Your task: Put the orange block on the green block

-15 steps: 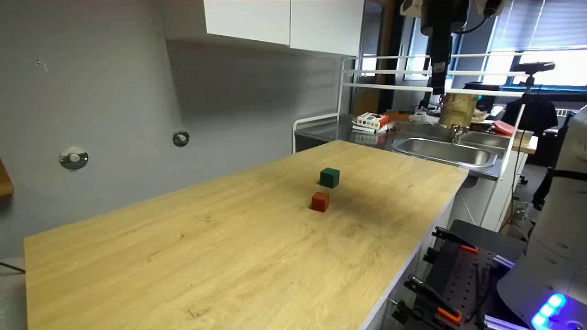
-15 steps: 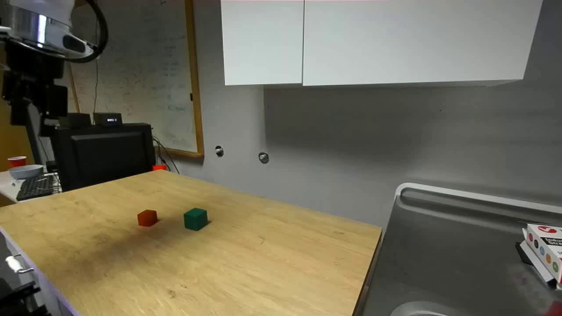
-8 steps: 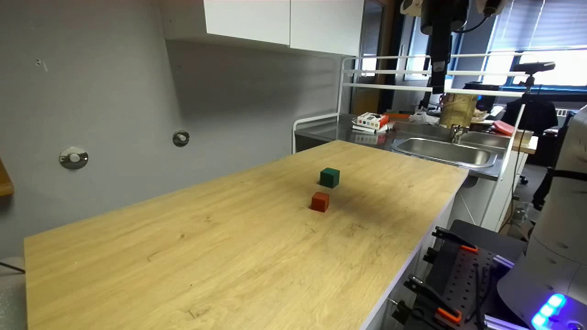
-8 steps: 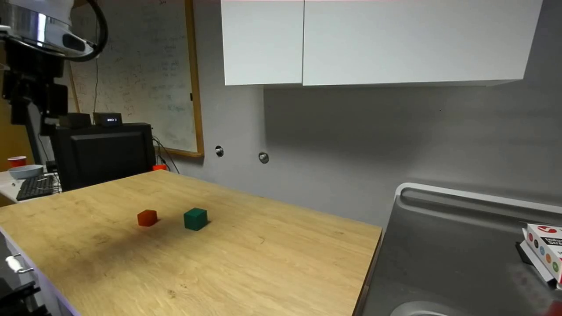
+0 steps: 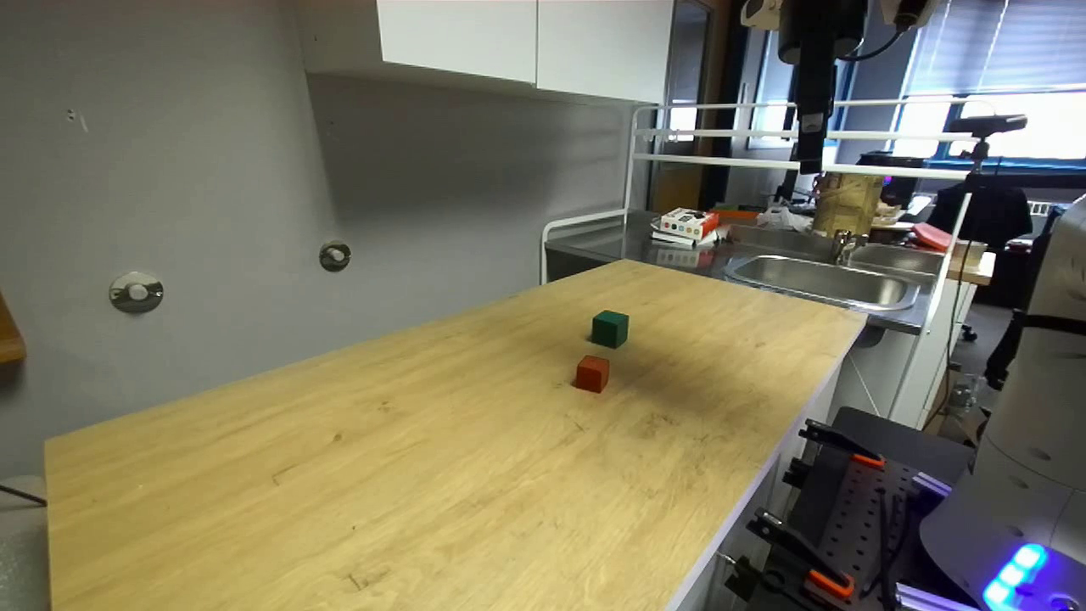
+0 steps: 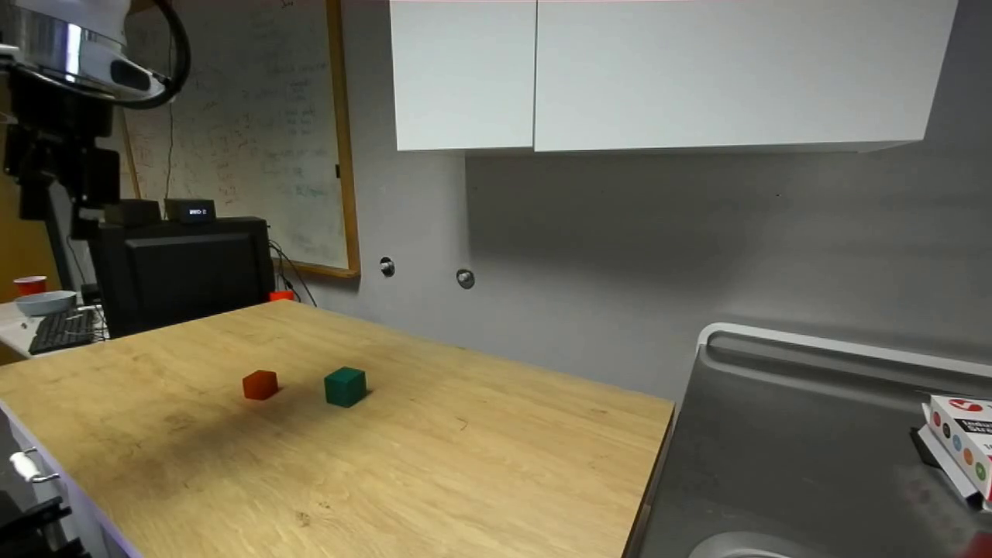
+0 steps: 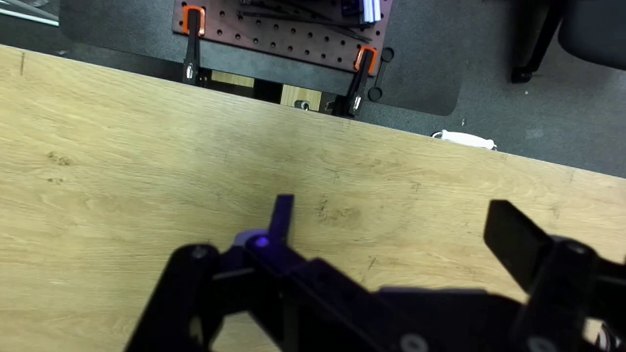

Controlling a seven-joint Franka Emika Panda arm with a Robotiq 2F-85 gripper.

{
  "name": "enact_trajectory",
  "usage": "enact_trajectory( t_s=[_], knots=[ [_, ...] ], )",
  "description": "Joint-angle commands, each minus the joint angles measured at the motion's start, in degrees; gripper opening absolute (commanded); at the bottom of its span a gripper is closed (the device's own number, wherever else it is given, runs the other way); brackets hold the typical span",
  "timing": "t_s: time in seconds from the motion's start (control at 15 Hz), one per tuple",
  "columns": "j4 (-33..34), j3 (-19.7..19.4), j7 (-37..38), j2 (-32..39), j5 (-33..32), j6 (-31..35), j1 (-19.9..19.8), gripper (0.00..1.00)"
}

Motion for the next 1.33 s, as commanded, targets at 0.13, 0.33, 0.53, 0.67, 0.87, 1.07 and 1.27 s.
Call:
enact_trajectory(
  t_s=[0.13,0.33,0.53,0.67,0.87,1.07,1.27],
  knots=[
    [0.12,0.50,-0.43,0.11,0.30,-0.13,-0.74,1.00],
    [0.29,0.61,0.31,0.89,0.29,0.31,-1.14,1.00],
    [1.25,0.58,0.89,3.73,0.44,2.15,-1.63,1.00],
    [1.98,0.67,1.22,6.78,1.00,5.46,-1.68,1.00],
    [3.61,1.09,3.20,13.02,2.37,12.12,-1.67,1.00],
    [6.61,1.71,6.38,21.82,4.37,18.84,-1.76,1.00],
    [10.92,1.92,8.80,31.09,7.31,21.83,-1.58,1.00]
  ],
)
